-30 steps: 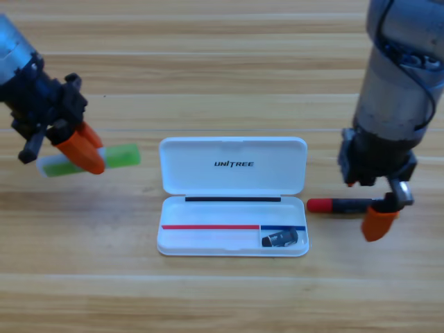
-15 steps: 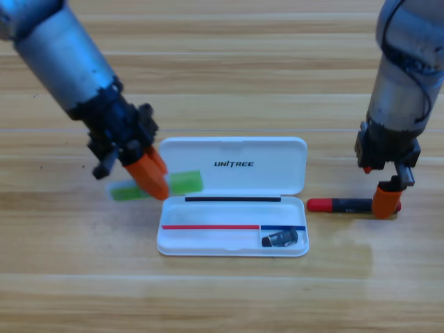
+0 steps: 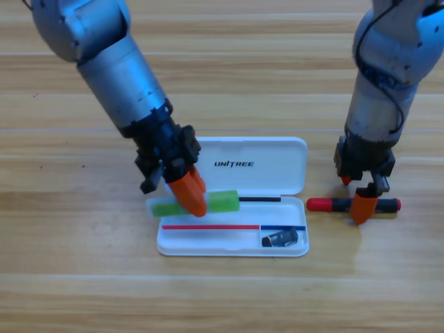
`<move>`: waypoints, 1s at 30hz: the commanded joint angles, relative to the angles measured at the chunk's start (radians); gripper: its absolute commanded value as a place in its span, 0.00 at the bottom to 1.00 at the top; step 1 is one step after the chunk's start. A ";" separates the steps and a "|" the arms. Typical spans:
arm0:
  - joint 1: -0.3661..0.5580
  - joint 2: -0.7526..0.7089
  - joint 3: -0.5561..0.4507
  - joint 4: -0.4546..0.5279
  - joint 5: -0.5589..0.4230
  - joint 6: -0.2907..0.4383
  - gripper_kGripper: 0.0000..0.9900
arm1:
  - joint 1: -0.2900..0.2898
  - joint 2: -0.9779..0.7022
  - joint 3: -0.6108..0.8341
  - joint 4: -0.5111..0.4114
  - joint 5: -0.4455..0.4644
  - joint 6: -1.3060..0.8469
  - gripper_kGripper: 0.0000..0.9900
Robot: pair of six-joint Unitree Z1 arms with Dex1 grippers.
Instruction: Clean up eraser and pencils
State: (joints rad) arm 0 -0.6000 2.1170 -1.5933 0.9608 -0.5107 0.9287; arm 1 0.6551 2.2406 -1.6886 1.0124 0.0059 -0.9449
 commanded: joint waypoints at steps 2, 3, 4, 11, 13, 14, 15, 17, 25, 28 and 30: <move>-0.053 0.083 -0.019 -0.010 0.012 -0.021 0.00 | -0.020 0.077 0.004 -0.011 0.002 -0.014 0.67; -0.058 0.087 -0.020 -0.014 0.015 -0.022 0.00 | -0.020 0.077 0.006 -0.011 0.002 -0.018 0.61; -0.063 0.090 -0.024 -0.017 0.023 -0.025 0.00 | -0.020 0.077 0.009 -0.011 0.002 -0.022 0.53; -0.092 0.103 -0.040 -0.033 0.075 -0.037 0.00 | -0.020 0.071 0.029 -0.011 0.006 -0.048 0.00; -0.098 0.104 -0.040 -0.043 0.093 -0.042 0.00 | -0.020 0.065 0.032 -0.009 0.008 -0.048 0.00; -0.101 0.106 -0.040 -0.047 0.096 -0.045 0.00 | -0.020 0.060 0.033 -0.009 0.008 -0.048 0.00; -0.101 0.106 -0.042 -0.050 0.100 -0.047 0.00 | -0.020 0.053 0.035 -0.011 0.009 -0.048 0.00; -0.106 0.109 -0.043 -0.054 0.107 -0.050 0.00 | -0.020 0.034 0.040 -0.009 0.009 -0.048 0.00; -0.112 0.121 -0.042 -0.070 0.118 -0.054 0.00 | -0.006 -0.107 0.086 0.002 0.011 -0.041 0.00; -0.113 0.127 -0.042 -0.076 0.121 -0.054 0.00 | 0.001 -0.150 0.095 0.008 0.012 -0.040 0.00; -0.113 0.130 -0.045 -0.077 0.127 -0.054 0.00 | 0.011 -0.168 0.102 0.014 0.012 -0.038 0.00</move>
State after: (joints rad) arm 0 -0.6896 2.1875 -1.6349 0.8971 -0.3991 0.8839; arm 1 0.6551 2.1512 -1.6238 1.0123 0.0059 -0.9895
